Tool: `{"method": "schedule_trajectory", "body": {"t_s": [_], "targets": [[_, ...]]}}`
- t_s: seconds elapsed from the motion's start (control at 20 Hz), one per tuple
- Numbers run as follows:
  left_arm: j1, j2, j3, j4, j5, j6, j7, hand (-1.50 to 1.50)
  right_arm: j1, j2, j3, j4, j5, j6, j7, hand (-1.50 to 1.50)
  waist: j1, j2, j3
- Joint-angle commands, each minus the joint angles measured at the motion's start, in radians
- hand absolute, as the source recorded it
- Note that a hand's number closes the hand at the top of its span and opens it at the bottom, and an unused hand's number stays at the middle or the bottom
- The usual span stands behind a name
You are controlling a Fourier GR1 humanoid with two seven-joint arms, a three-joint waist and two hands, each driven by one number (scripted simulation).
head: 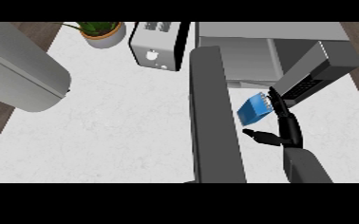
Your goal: Pick up the milk, place it into the microwave and close the microwave
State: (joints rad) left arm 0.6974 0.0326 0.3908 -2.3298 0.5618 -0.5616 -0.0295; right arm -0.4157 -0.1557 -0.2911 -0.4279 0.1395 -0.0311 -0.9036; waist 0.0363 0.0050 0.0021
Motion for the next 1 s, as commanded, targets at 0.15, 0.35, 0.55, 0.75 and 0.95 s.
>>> {"method": "schedule_trajectory", "body": {"t_s": [0.15,0.35,0.55,0.75,0.95], "targets": [[-0.013,0.007,0.015,-0.040,0.106,-0.008,0.005,-1.50,-0.070,-0.049,-0.010,0.164,0.006,0.107,-0.087,1.50,0.004,0.006,0.002],[0.037,0.029,0.058,-0.026,0.166,-0.064,-0.012,-1.50,-0.119,-0.007,0.002,0.174,0.020,0.060,-0.094,1.50,0.004,0.000,0.000],[0.049,-0.026,0.013,-0.094,0.130,-0.011,0.022,-1.50,-0.106,0.032,-0.007,0.191,0.014,0.056,-0.179,1.50,0.000,0.001,0.001],[0.043,0.000,0.007,-0.091,0.135,-0.028,0.036,-1.50,-0.122,0.012,-0.019,0.223,0.009,0.102,-0.223,1.50,0.013,0.007,0.003],[0.020,0.014,0.017,-0.088,0.148,-0.014,0.040,-1.50,-0.052,0.010,-0.016,0.224,0.011,0.128,-0.290,1.50,0.001,0.006,0.002]]}}
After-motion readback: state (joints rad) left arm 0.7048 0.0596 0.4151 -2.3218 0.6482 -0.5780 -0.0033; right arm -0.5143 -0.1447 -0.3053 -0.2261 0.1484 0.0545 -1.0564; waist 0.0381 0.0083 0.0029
